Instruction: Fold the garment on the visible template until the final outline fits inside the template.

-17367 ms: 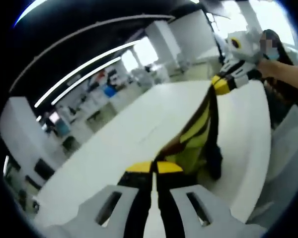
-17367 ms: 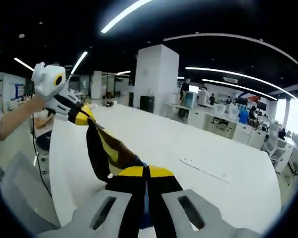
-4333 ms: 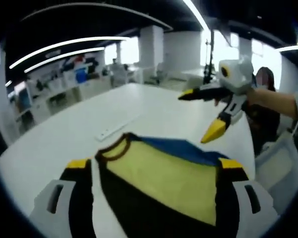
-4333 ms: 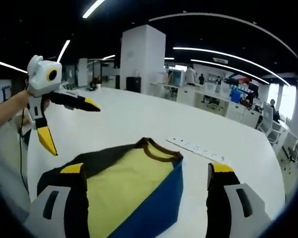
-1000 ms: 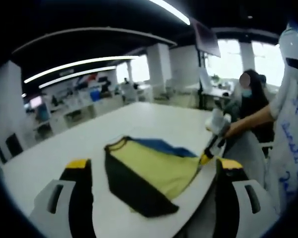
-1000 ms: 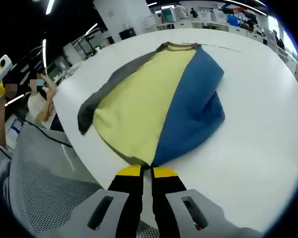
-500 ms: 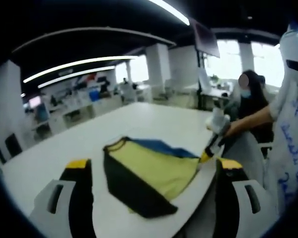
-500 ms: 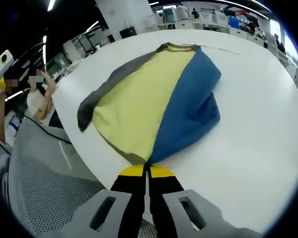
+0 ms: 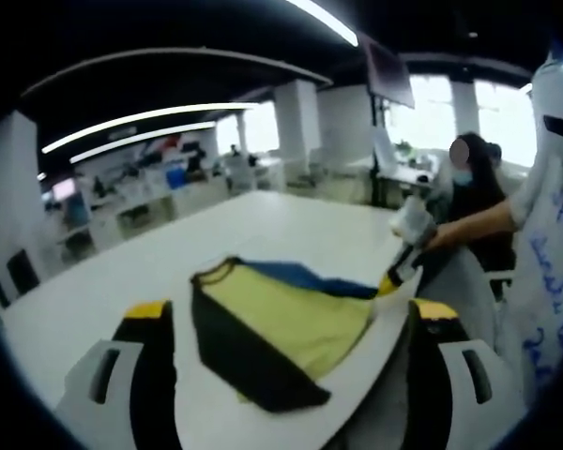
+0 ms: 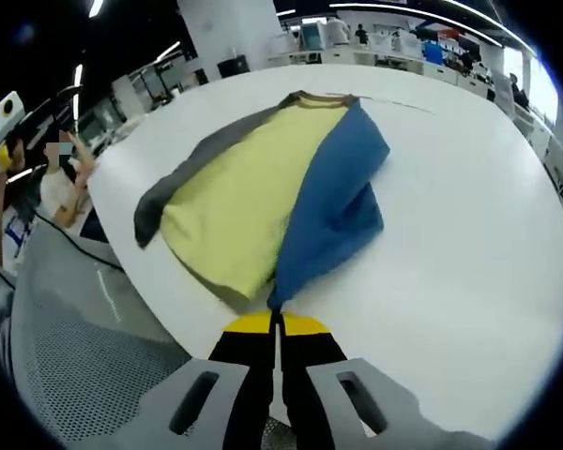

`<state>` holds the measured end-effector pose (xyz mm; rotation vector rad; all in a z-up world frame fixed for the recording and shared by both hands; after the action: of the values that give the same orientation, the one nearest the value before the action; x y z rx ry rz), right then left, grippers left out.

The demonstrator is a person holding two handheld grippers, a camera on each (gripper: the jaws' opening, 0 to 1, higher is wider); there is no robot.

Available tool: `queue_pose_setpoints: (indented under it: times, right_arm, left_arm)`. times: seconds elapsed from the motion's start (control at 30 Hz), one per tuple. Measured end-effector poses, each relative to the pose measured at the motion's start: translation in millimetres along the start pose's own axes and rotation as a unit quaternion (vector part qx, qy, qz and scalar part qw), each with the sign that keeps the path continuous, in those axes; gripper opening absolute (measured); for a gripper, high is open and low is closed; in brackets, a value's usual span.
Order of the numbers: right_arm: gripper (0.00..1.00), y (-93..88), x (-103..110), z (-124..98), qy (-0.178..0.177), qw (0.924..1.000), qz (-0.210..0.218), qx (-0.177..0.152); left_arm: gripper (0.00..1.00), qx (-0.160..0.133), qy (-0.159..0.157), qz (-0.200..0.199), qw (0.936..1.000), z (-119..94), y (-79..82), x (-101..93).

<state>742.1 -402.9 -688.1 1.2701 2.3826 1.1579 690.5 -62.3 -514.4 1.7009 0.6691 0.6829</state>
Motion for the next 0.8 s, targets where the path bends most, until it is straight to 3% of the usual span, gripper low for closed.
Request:
queue_pose_setpoints:
  times: [0.37,0.8]
  right_arm:
    - [0.01,18.3,-33,-25,-0.045,0.9982,0.004,-0.039]
    - [0.01,36.8,-77,-50,-0.102,0.9929,-0.021,-0.057]
  left_arm:
    - [0.99,-0.004,-0.002,-0.004,1.0000,0,4.1,-3.4]
    - [0.99,-0.011,0.011,-0.002,0.9999,7,12.8,-8.3]
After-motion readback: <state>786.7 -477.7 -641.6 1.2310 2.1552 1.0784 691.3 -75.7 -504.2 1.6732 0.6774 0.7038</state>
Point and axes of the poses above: the point that each gripper's makers call its tool centre point, and the gripper's own axes: z roughly forward along the fingers, x roughly to its left, y roughly out of its top, the point moved 8 cm from there along -z, roughly backward along the fingers, and after that the axes turned 7 degrees about -x, right-handed, at the moved point
